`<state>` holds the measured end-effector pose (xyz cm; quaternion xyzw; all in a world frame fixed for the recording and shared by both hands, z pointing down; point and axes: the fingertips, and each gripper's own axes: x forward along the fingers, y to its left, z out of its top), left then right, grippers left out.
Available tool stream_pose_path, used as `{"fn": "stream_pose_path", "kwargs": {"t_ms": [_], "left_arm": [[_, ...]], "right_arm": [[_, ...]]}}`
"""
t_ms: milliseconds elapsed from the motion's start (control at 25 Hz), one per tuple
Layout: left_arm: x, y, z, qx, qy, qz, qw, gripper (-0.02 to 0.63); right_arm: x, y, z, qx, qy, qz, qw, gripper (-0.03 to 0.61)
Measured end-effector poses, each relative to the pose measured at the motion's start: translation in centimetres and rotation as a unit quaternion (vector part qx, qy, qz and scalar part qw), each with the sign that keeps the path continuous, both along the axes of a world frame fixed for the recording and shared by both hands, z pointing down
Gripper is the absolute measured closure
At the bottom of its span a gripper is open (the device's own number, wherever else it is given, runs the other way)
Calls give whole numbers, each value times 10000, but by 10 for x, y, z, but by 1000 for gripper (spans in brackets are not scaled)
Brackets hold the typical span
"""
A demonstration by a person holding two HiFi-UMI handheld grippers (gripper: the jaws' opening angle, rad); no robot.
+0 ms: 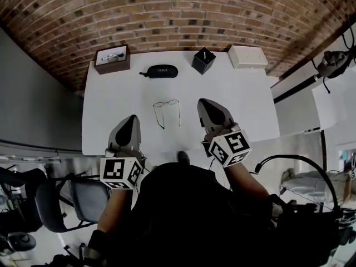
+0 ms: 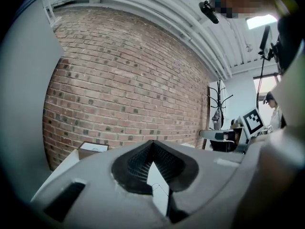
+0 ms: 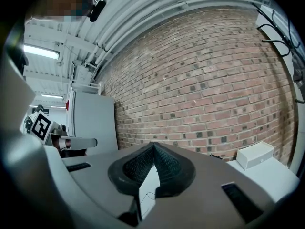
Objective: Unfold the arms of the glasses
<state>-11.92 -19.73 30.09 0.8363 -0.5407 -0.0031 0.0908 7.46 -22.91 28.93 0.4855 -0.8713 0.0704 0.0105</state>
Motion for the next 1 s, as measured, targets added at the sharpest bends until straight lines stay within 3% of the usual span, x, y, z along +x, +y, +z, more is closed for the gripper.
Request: {"fn": "stream_pose_path", "kwargs": {"t_ms": [240,1000], "left_arm": [[-4,1,7,-105,34,-200,9997,604],[1,2,0,-73,-7,-257,9996,604]], "right_arm": [[3,4,-2,39,108,-37,9999,571],[7,4,1,-39,99,-14,9999,571]]}}
